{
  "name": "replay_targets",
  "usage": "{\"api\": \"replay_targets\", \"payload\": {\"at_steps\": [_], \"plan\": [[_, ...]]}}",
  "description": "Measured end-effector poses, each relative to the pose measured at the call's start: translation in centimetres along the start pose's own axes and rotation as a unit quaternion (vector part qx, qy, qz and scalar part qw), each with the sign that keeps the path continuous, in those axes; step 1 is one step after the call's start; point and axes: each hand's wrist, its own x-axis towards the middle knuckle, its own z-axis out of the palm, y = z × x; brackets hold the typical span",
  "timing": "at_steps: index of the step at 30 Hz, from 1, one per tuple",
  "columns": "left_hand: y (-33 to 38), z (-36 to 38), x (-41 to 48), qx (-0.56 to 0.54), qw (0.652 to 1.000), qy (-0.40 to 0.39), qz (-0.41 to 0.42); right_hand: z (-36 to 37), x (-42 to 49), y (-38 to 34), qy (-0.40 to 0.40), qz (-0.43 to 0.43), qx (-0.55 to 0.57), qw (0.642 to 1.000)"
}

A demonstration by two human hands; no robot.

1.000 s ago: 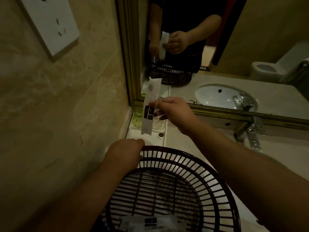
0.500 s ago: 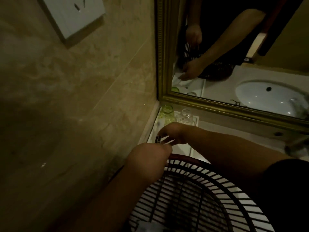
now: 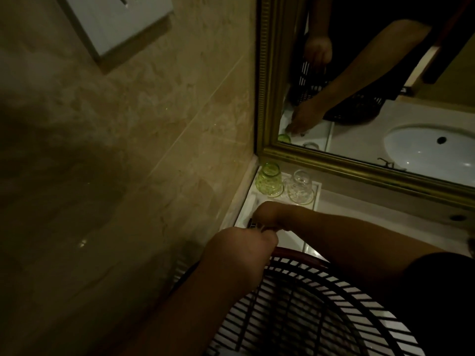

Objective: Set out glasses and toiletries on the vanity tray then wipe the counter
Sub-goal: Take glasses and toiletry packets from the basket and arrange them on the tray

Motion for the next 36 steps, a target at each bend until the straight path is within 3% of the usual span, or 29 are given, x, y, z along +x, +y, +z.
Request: {"api": "replay_targets", "payload": {"at_steps": [4,7,11,13,15,17,19,21,24,26,29,32,36], "plan": [[0.2,0.2,-0.1,-0.007,1.0,0.016,-0.026,0.4,-0.8,-0.9,-0.044,-0.02,0.036,0.998],[0.3,0.0,0.1,0.0,0.999,0.003,-0.038,0.1,-1.4,-1.5,-0.025,-0.015,-0.086,0.996],[0.4,-0.4,0.1,0.006,0.999,-0.011,-0.042,-1.8,-3.7,-1.9,-0.039,-0.023,-0.112,0.993],[0.4,-0.4,0.1,0.012,0.999,0.003,-0.03,-3.6,-6.3,-2.4,0.023,-0.065,-0.137,0.988],[0.4,-0.3,-0.1,0.012,0.999,0.013,-0.029,-4.8,-9.9,-2.9,0.149,-0.145,-0.161,0.965],[0.5,-0.1,-0.2,0.009,0.999,0.016,-0.034,-5.0,-14.7,-2.7,0.249,-0.231,-0.107,0.934],[0.6,0.2,-0.3,0.006,0.999,0.022,-0.035,-3.9,-19.9,-2.0,0.28,-0.299,-0.035,0.912],[0.4,0.5,-0.2,0.006,0.999,0.02,-0.044,-2.0,-24.4,-0.5,0.264,-0.347,-0.012,0.9],[0.2,0.9,0.0,0.004,0.999,0.029,-0.037,1.8,-28.3,2.5,0.214,-0.354,-0.002,0.91],[0.2,1.1,0.0,0.018,0.999,0.037,-0.034,4.8,-28.5,4.7,0.188,-0.323,-0.039,0.927],[0.3,1.1,-0.2,0.034,0.997,0.063,-0.03,9.1,-26.1,7.7,0.094,-0.228,-0.186,0.951],[0.3,1.0,-0.4,0.038,0.997,0.065,-0.032,13.1,-22.3,10.2,-0.003,-0.142,-0.306,0.942],[0.3,1.2,-0.2,0.041,0.996,0.067,-0.038,16.9,-19.2,11.9,-0.061,-0.131,-0.351,0.925]]}}
